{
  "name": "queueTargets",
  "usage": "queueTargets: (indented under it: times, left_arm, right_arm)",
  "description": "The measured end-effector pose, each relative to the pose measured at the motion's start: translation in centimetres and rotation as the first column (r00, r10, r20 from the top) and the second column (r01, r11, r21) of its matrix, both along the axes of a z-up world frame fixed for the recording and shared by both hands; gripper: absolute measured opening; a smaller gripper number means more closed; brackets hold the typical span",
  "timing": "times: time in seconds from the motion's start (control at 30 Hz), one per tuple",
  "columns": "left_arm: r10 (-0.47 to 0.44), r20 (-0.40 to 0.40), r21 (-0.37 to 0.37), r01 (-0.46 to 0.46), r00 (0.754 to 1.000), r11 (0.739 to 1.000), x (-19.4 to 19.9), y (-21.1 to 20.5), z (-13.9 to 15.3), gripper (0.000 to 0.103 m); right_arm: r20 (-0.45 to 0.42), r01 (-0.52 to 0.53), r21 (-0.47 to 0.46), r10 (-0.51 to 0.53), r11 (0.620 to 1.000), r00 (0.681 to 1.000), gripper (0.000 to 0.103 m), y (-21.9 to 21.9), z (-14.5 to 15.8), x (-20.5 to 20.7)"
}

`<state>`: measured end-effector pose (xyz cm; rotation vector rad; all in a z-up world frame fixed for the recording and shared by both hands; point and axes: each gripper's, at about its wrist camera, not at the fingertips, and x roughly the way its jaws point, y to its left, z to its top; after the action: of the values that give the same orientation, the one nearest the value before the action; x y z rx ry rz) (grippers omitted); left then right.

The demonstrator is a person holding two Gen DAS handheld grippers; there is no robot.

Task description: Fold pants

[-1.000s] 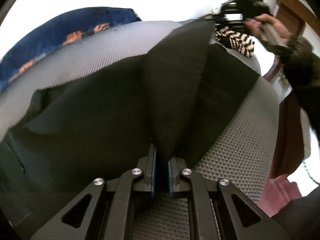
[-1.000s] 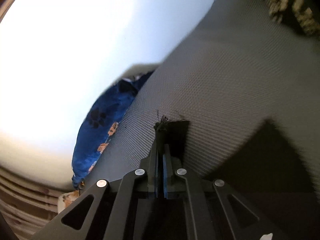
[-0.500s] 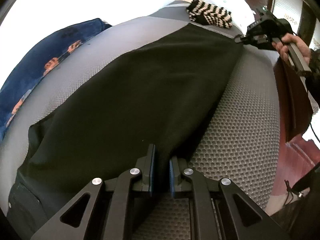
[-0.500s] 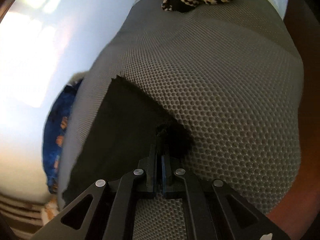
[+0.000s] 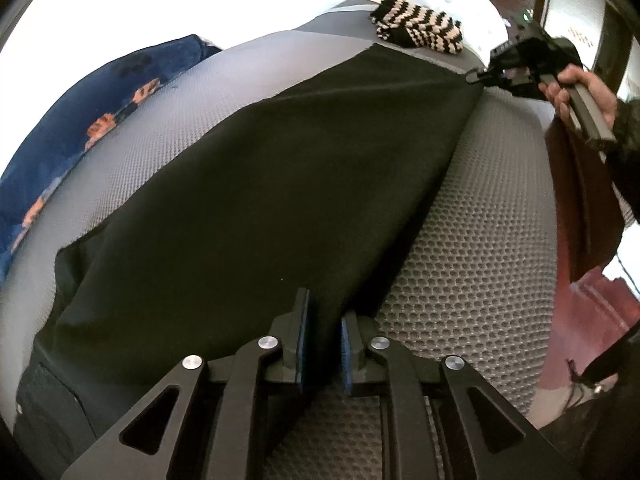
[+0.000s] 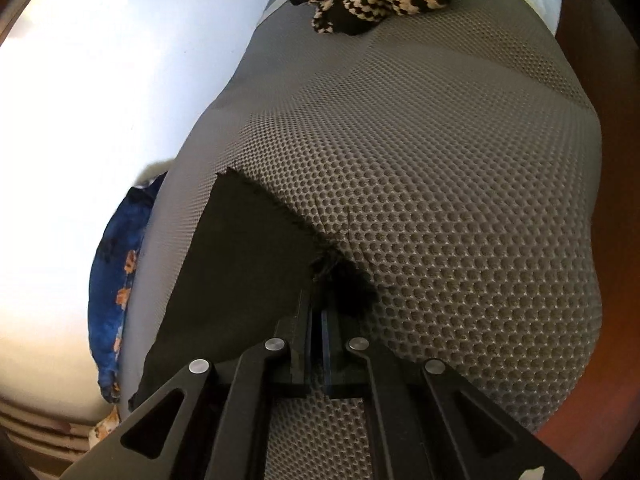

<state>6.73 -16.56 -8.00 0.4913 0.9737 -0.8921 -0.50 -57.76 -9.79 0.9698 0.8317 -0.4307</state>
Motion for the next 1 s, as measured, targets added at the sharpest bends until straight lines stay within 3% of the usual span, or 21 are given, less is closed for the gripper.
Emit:
queueTargets:
  times: [0.1, 0.17, 0.2, 0.33, 0.43, 0.53, 0.6, 0.73, 0.9, 0.93, 1.0]
  left_arm:
    - [0.044, -0.067, -0.059, -0.048, 0.997, 0.997, 0.5, 1.3, 0.8, 0.026]
    - [0.079, -0.089, -0.107, -0.088, 0.993, 0.99, 0.8, 2.6, 1.7, 0.045]
    - [0.104, -0.085, -0.131, -0.115, 0.991, 0.985, 1.0, 3.4, 2.2, 0.048]
    - [0.23, -0.077, -0.196, -0.241, 0.97, 0.951, 2.5, 7.1, 3.7, 0.05]
    - [0.369, -0.049, -0.2, -0.371, 0.928, 0.907, 4.0, 10.2, 4.1, 0.05]
    - [0.51, -0.047, -0.206, -0.508, 0.859, 0.836, 5.5, 13.6, 4.0, 0.05]
    - [0.578, -0.025, -0.2, -0.571, 0.816, 0.796, 6.0, 15.6, 3.8, 0.05]
    - [0.652, 0.019, -0.171, -0.64, 0.758, 0.749, 6.5, 17.9, 2.9, 0.05]
    - [0.712, 0.02, -0.154, -0.702, 0.701, 0.696, 7.4, 19.8, 1.4, 0.05]
    - [0.719, 0.012, -0.154, -0.709, 0.695, 0.688, 7.3, 20.3, 1.3, 0.05]
    - [0.73, 0.008, -0.154, -0.72, 0.684, 0.676, 7.2, 21.3, 1.0, 0.05]
  right_arm:
    - [-0.008, 0.01, -0.016, -0.01, 1.0, 1.0, 0.004, -0.2, 0.4, -0.5]
    - [-0.033, 0.037, -0.054, -0.039, 0.998, 0.999, 0.013, -0.5, 1.0, -1.1]
    - [-0.042, 0.052, -0.081, -0.056, 0.995, 0.998, 0.017, -0.7, 1.5, -1.5]
    - [-0.027, 0.063, -0.122, -0.067, 0.991, 0.997, 0.021, -0.8, 3.4, -1.7]
    - [0.0, -0.004, -0.153, 0.004, 0.988, 1.0, 0.021, 1.0, 5.3, 0.1]
    - [0.013, -0.134, -0.169, 0.139, 0.976, 0.99, 0.021, 4.6, 6.6, 3.6]
    - [0.017, -0.257, -0.173, 0.264, 0.951, 0.964, 0.021, 8.0, 7.0, 6.7]
    - [0.016, -0.516, -0.195, 0.528, 0.834, 0.849, 0.022, 16.4, 7.0, 12.6]
    - [-0.01, -0.753, -0.168, 0.763, 0.636, 0.647, 0.027, 27.1, 5.6, 18.7]
    - [-0.017, -0.8, -0.159, 0.809, 0.578, 0.588, 0.027, 29.6, 5.1, 20.0]
    - [-0.03, -0.855, -0.143, 0.861, 0.499, 0.508, 0.028, 33.1, 4.6, 21.6]
